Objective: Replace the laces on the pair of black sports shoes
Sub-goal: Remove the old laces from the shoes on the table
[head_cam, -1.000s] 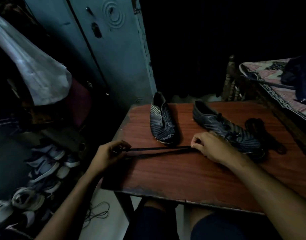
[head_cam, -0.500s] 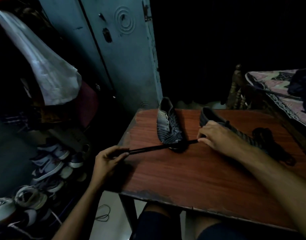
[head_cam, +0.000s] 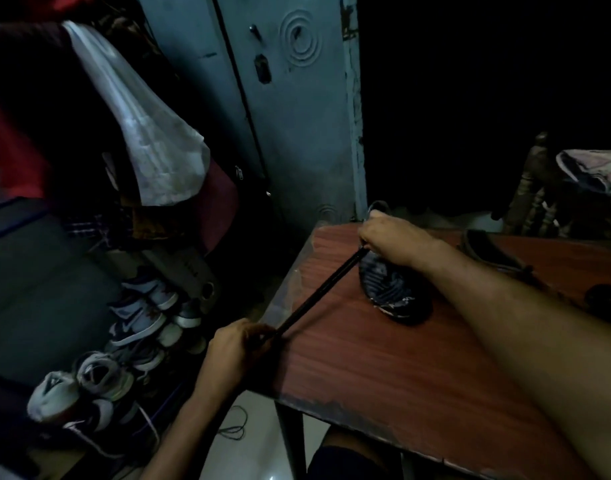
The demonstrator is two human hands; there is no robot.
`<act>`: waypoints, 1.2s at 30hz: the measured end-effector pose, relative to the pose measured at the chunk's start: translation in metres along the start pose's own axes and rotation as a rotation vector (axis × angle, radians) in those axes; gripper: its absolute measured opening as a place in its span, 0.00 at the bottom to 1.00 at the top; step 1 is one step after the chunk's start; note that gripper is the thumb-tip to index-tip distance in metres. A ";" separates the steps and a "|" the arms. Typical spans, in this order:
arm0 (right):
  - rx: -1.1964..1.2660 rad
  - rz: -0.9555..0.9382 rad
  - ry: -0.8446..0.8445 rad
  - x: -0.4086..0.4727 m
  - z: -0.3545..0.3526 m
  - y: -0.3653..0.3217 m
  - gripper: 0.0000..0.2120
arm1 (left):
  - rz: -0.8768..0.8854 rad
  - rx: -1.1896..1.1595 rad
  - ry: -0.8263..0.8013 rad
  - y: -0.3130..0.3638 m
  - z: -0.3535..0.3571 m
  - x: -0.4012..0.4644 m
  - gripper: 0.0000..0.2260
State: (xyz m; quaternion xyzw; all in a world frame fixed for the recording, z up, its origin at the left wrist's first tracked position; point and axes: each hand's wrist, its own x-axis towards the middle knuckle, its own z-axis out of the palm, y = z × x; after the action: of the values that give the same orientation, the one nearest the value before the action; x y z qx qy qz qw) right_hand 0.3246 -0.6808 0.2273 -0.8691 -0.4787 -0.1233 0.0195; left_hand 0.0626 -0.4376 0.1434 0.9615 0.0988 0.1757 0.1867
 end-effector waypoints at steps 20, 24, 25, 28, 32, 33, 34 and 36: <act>0.223 0.089 -0.029 0.088 0.084 -0.025 0.06 | -0.176 0.030 -0.079 0.009 -0.005 -0.013 0.07; 0.221 0.093 -0.048 0.092 0.083 -0.027 0.07 | -0.181 0.077 -0.131 0.014 -0.007 -0.011 0.08; 0.227 0.093 -0.054 0.093 0.083 -0.027 0.07 | -0.186 0.082 -0.141 0.016 -0.008 -0.011 0.09; 0.225 0.088 -0.063 0.093 0.081 -0.026 0.07 | -0.186 0.090 -0.163 0.020 -0.009 -0.010 0.09; 0.155 0.037 -0.052 0.092 0.080 -0.028 0.06 | -0.193 0.082 -0.171 0.024 -0.009 -0.009 0.12; 0.145 0.019 -0.055 0.092 0.080 -0.029 0.05 | -0.199 0.072 -0.176 0.024 -0.009 -0.009 0.13; 0.147 0.001 -0.050 0.091 0.079 -0.029 0.06 | -0.211 0.059 -0.183 0.023 -0.008 -0.009 0.15; 0.160 -0.034 -0.018 0.089 0.076 -0.028 0.06 | -0.224 0.043 -0.186 0.022 -0.007 -0.010 0.19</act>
State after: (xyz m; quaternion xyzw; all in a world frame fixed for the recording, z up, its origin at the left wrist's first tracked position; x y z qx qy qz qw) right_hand 0.3617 -0.5809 0.1716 -0.8575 -0.5019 -0.0771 0.0823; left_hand 0.0536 -0.4581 0.1547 0.9604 0.1913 0.0619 0.1928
